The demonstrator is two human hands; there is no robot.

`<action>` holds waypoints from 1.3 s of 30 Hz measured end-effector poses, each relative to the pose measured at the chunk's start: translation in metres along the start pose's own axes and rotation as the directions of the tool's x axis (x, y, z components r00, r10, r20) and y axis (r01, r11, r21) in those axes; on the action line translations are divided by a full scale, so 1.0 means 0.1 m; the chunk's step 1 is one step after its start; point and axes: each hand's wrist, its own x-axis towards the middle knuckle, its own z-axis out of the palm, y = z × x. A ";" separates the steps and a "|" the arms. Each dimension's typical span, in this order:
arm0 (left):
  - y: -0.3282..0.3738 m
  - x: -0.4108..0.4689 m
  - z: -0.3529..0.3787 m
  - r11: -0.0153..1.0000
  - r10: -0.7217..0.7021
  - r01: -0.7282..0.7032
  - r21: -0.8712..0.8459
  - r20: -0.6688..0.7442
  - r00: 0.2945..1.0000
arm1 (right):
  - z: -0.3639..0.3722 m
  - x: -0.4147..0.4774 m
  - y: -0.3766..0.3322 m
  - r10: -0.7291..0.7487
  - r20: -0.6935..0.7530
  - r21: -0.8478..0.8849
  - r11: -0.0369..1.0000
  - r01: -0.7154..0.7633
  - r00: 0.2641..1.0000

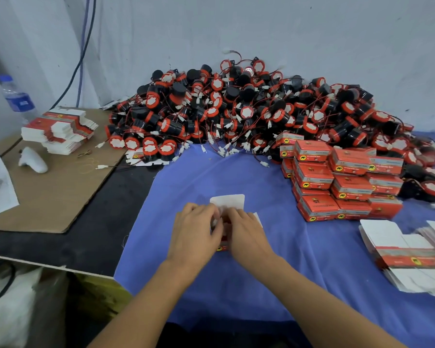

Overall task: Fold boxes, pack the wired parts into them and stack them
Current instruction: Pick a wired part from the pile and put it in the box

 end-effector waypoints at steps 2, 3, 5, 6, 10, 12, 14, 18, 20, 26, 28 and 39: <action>0.01 -0.02 0.01 0.988 0.061 -0.060 0.141 0.000 0.998 | -0.01 -0.02 0.01 0.012 0.008 0.007 1.000 -0.013 1.000; 0.01 -0.04 0.02 0.979 0.088 -0.087 0.183 0.004 0.996 | -0.01 -0.02 0.01 0.014 0.018 0.009 1.000 -0.015 1.000; 0.00 -0.06 0.05 0.965 0.123 -0.125 0.232 0.024 0.992 | -0.02 -0.02 0.02 -0.005 0.029 0.004 1.000 0.004 1.000; 0.00 -0.07 0.06 0.958 0.127 -0.133 0.253 0.037 0.991 | -0.02 -0.02 0.03 -0.024 0.025 0.000 1.000 0.024 0.999; 0.02 -0.10 0.11 0.947 0.091 -0.117 0.298 0.098 0.991 | 0.05 -0.15 0.03 -0.038 -0.164 -0.036 0.999 0.033 0.986; 0.01 -0.11 0.14 0.978 0.029 -0.049 0.204 0.102 0.994 | 0.10 -0.22 0.04 0.078 -0.338 -0.043 0.994 -0.098 0.938; 0.01 -0.13 0.18 0.995 -0.095 0.096 -0.033 0.047 0.994 | 0.14 -0.27 0.06 0.300 -0.389 0.164 0.953 -0.255 0.871; 0.13 -0.14 0.22 0.555 -0.531 0.468 -0.688 0.139 0.836 | 0.18 -0.34 0.07 0.525 -0.132 0.763 0.595 -0.252 0.841; 0.20 -0.10 0.28 0.254 -0.646 0.554 -0.793 0.287 0.707 | 0.25 -0.39 0.11 0.479 -0.176 0.741 0.639 -0.204 0.860; 0.25 -0.07 0.42 0.175 -0.704 0.588 -0.790 0.318 0.636 | 0.28 -0.41 0.13 0.396 -0.232 0.703 0.700 -0.128 0.889; 0.23 -0.08 0.42 0.178 -0.685 0.575 -0.798 0.319 0.655 | 0.27 -0.42 0.11 0.415 -0.240 0.749 0.654 -0.105 0.878; 0.01 -0.31 0.39 0.604 -0.391 0.304 -0.737 0.058 0.918 | 0.29 -0.39 0.11 0.467 -0.217 0.736 0.655 -0.171 0.857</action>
